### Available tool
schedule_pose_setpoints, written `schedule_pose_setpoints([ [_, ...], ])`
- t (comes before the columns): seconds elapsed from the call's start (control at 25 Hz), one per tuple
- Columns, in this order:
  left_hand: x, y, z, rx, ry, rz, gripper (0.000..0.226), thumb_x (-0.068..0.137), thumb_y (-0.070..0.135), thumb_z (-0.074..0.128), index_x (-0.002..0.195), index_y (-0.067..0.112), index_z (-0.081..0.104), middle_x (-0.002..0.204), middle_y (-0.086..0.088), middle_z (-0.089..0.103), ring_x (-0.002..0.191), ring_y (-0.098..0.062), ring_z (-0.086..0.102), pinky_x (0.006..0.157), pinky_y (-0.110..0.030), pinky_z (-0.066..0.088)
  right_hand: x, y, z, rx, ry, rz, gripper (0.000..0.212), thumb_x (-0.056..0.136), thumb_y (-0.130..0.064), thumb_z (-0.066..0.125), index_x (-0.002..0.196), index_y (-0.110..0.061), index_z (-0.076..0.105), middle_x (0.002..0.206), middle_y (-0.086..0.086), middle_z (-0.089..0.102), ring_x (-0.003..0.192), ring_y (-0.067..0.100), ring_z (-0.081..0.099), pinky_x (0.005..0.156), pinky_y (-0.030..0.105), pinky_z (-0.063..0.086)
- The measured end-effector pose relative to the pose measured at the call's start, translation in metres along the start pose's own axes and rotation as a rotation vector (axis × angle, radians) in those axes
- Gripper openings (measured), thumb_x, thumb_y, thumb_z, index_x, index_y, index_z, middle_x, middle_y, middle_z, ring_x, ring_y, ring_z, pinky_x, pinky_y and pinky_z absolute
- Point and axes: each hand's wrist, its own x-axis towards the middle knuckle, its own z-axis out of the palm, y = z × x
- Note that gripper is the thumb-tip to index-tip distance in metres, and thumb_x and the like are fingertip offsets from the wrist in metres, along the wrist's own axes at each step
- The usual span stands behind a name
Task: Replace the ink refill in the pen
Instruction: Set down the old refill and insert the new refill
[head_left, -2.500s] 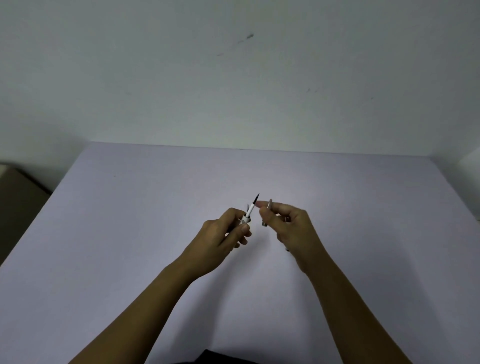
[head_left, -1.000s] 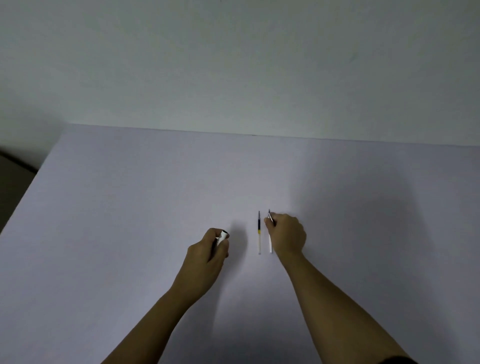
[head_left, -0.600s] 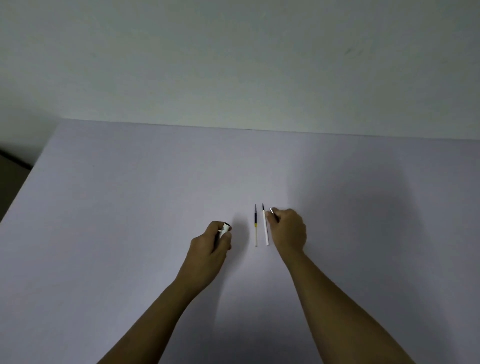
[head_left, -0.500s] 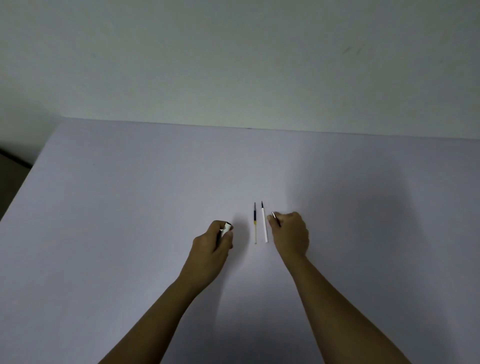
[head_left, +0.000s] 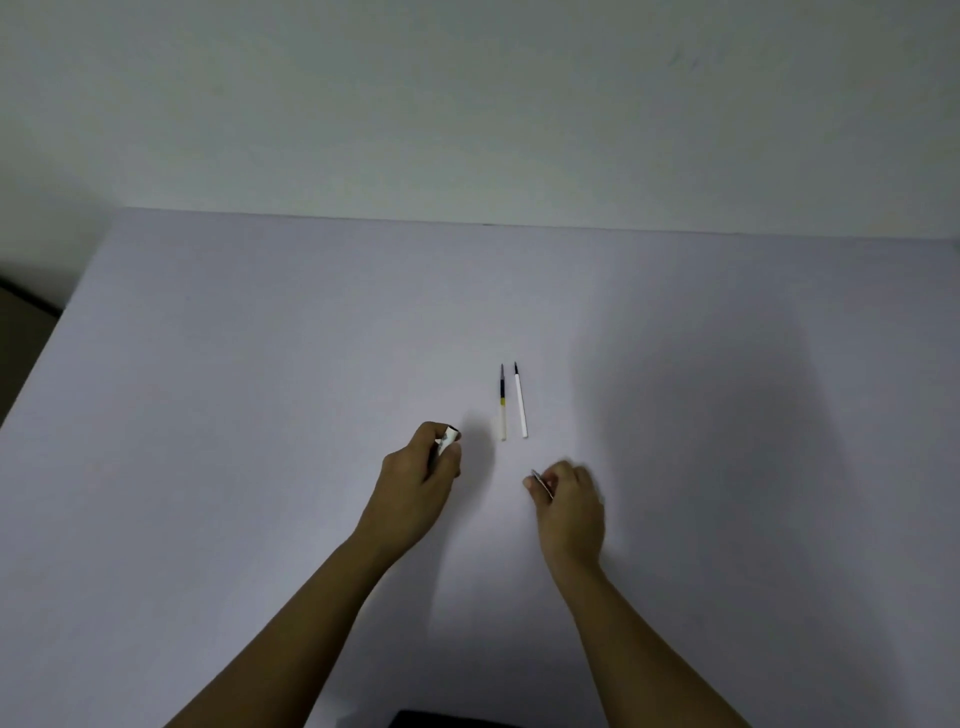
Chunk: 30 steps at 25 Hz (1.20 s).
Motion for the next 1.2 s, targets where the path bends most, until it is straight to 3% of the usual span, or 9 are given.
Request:
schedule_pose_setpoints([
  [0.2,-0.016,-0.008,-0.004,0.011,0.011,-0.026,0.01,0.095,0.027,0.043,0.096,0.028,0.052,0.074,0.007,0.065,0.065,-0.018,0.062,0.055,-0.018,0.045,-0.003,-0.008,-0.004,0.17,-0.013,0.026,0.046,0.08,-0.041,0.068,0.113,-0.014,0.052,0.098,-0.001,0.056,0.083,0.015,0.055,0.067,0.023,0.044],
  [0.28,-0.02,-0.01,-0.006,-0.004,0.014,-0.033,0.01,0.094,0.027,0.043,0.096,0.028,0.053,0.074,0.004,0.065,0.066,-0.021,0.062,0.055,-0.02,0.045,0.003,-0.01,-0.01,0.291,-0.005,0.044,0.037,0.084,-0.028,0.064,0.115,-0.013,0.049,0.094,-0.002,0.054,0.082,0.017,0.056,0.063,0.017,0.038],
  [0.36,-0.023,-0.012,-0.006,-0.011,0.015,-0.038,0.01,0.094,0.026,0.043,0.095,0.028,0.053,0.074,0.003,0.065,0.067,-0.023,0.062,0.054,-0.019,0.044,0.015,-0.008,-0.015,0.451,-0.054,0.106,0.031,0.088,-0.007,0.048,0.119,-0.009,0.047,0.101,0.007,0.056,0.085,0.023,0.055,0.064,0.021,0.036],
  [0.52,-0.027,-0.015,-0.003,-0.01,0.019,-0.039,0.01,0.095,0.026,0.043,0.096,0.027,0.053,0.073,0.005,0.065,0.065,-0.019,0.062,0.051,-0.014,0.044,0.026,0.004,-0.021,0.509,-0.288,0.099,0.051,0.087,0.013,0.035,0.134,-0.006,0.036,0.117,0.014,0.049,0.094,0.02,0.05,0.073,0.03,0.044],
  [0.6,-0.029,-0.017,-0.001,-0.026,0.018,-0.041,0.01,0.095,0.026,0.043,0.096,0.028,0.053,0.073,0.004,0.065,0.06,-0.012,0.059,0.05,-0.01,0.043,0.022,0.009,-0.019,0.458,-0.292,0.028,0.052,0.086,0.011,0.048,0.134,-0.004,0.035,0.112,0.018,0.05,0.09,0.022,0.055,0.079,0.035,0.05],
  [0.76,-0.034,-0.02,-0.002,-0.042,0.018,-0.056,0.012,0.095,0.026,0.043,0.09,0.034,0.051,0.072,0.005,0.065,0.058,-0.007,0.057,0.05,-0.009,0.043,0.014,0.009,-0.013,0.509,-0.242,0.055,0.052,0.081,0.002,0.065,0.127,-0.01,0.042,0.091,0.004,0.055,0.068,0.012,0.06,0.051,0.006,0.047],
  [0.92,-0.036,-0.021,-0.004,-0.021,0.023,-0.064,0.011,0.094,0.026,0.044,0.091,0.033,0.052,0.072,0.003,0.065,0.063,-0.018,0.06,0.05,-0.015,0.043,0.009,0.001,-0.008,0.455,-0.148,0.018,0.042,0.084,-0.006,0.065,0.122,-0.008,0.048,0.075,0.0,0.056,0.069,0.01,0.059,0.069,0.018,0.047],
  [1.04,-0.038,-0.021,-0.005,-0.011,0.029,-0.056,0.009,0.094,0.027,0.044,0.095,0.03,0.052,0.073,0.0,0.066,0.066,-0.023,0.061,0.053,-0.021,0.044,0.008,-0.002,-0.008,0.4,-0.114,-0.004,0.038,0.084,-0.008,0.066,0.119,-0.009,0.051,0.071,-0.002,0.056,0.065,0.008,0.056,0.064,0.009,0.041],
  [1.2,-0.039,-0.02,-0.005,-0.008,0.031,-0.048,0.009,0.094,0.026,0.044,0.095,0.028,0.053,0.074,-0.002,0.066,0.066,-0.024,0.061,0.054,-0.023,0.044,0.007,-0.001,-0.008,0.319,-0.088,0.007,0.038,0.084,-0.012,0.067,0.119,-0.01,0.052,0.073,-0.003,0.059,0.069,0.016,0.057,0.068,0.025,0.043],
])
